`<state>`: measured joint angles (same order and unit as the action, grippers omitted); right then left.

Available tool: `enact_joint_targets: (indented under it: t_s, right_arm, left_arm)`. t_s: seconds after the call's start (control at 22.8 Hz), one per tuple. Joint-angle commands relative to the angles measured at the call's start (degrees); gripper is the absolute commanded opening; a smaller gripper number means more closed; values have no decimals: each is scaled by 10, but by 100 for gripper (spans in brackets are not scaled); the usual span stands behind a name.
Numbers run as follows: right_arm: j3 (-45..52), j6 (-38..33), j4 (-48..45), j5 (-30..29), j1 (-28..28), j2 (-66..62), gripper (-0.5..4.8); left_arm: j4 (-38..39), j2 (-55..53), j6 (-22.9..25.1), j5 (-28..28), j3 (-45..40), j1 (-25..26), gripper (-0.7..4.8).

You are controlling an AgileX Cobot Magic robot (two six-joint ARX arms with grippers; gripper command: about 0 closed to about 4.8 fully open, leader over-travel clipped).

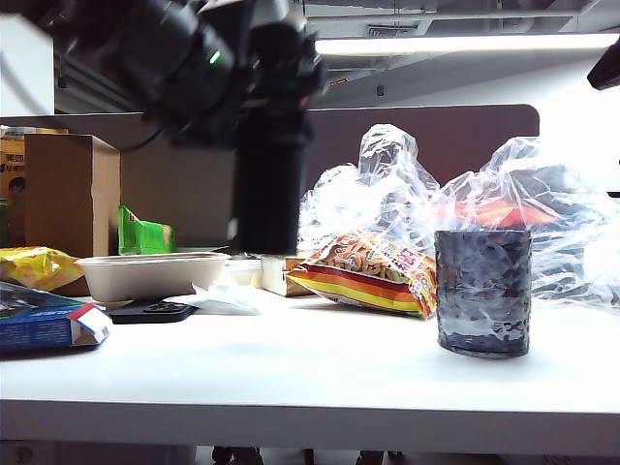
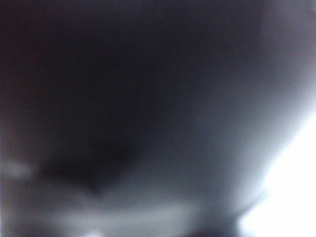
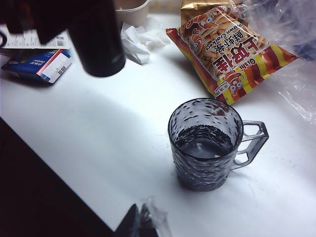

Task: Pick up the black thermos, pour some water into the cup, then place the black thermos back on the table.

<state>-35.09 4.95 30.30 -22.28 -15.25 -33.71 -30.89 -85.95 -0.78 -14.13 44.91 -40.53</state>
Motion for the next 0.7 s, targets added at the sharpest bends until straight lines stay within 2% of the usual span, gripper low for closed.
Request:
enact_joint_targets:
  t_s: [0.04, 0.31, 0.53, 0.7]
  right_arm:
    - [-2, -2, -10, -4, 0, 1, -2]
    - [-1, -2, -6, -4, 0, 0, -2]
    - [-1, -2, -5, -4, -3, 0, -2]
    - [-1, 0, -3, -4, -3, 0, -2]
  left_arm:
    - [-120, 12, -1, -2, -50, 6, 79]
    - [-264, -8, -1, 1, -154, 39, 79]
    - [-299, -66, -2, 28, -154, 45, 79]
    - [-329, -92, -13, 29, -154, 45, 79]
